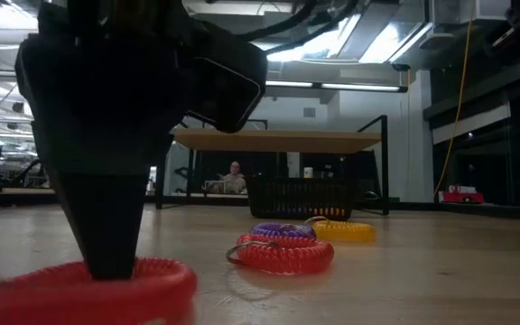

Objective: Pick & Place Office Desk Supplies
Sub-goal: Put the bottom orange spring keychain into the black basket, then put the yellow spring keychain into the black basket

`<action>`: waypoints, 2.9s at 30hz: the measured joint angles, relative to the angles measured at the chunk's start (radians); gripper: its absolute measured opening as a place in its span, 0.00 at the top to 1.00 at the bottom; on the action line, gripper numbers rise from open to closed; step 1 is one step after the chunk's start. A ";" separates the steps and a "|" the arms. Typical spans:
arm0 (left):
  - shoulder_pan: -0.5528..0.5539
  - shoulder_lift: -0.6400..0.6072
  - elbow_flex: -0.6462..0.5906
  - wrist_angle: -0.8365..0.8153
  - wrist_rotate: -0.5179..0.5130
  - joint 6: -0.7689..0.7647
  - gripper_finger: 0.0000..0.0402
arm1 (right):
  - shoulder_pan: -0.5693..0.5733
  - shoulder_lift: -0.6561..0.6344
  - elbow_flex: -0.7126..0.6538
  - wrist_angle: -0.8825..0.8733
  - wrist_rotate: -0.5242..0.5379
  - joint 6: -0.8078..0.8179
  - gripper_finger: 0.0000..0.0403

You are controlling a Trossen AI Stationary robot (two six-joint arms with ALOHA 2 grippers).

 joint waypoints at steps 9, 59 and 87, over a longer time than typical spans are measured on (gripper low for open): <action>0.106 -0.196 -0.002 -0.006 -0.180 0.071 0.99 | 0.000 0.000 0.000 -0.005 0.008 -0.006 0.47; 0.643 -0.183 0.000 0.175 -0.181 0.371 0.69 | 0.000 0.000 0.000 0.116 0.003 0.116 0.47; 0.165 -0.364 0.000 0.423 -0.845 0.295 0.68 | -0.061 0.100 0.031 0.113 0.404 0.418 0.47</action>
